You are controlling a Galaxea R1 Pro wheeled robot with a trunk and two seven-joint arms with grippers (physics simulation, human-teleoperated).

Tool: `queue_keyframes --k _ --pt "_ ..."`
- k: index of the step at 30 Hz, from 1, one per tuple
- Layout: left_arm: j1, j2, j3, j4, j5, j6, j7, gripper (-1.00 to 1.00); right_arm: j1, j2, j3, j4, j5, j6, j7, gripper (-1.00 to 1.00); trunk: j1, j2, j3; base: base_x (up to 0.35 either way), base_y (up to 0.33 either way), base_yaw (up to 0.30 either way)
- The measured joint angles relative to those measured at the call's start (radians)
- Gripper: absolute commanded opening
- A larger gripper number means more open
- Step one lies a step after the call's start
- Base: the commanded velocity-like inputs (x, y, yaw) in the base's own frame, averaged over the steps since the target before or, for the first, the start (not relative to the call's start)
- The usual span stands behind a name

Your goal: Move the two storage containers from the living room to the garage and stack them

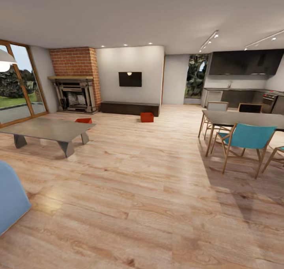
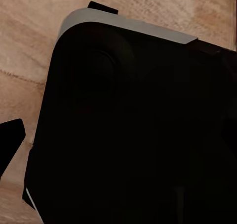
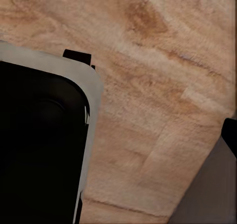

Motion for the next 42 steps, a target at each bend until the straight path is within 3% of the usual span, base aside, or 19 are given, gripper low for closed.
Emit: queue_keyframes --k 21,42 --pt "0.0 0.001 0.0 0.0 0.009 -0.006 0.0 1.0 0.0 0.0 -0.001 0.0 0.0 -0.004 0.0 1.0 0.0 0.0 0.0 0.325 0.0 0.0" --pt "0.0 -0.001 -0.004 0.001 -0.003 -0.005 0.0 1.0 0.0 0.0 0.0 0.0 -0.002 0.003 0.0 1.0 0.0 0.0 0.0 0.325 0.0 0.0"
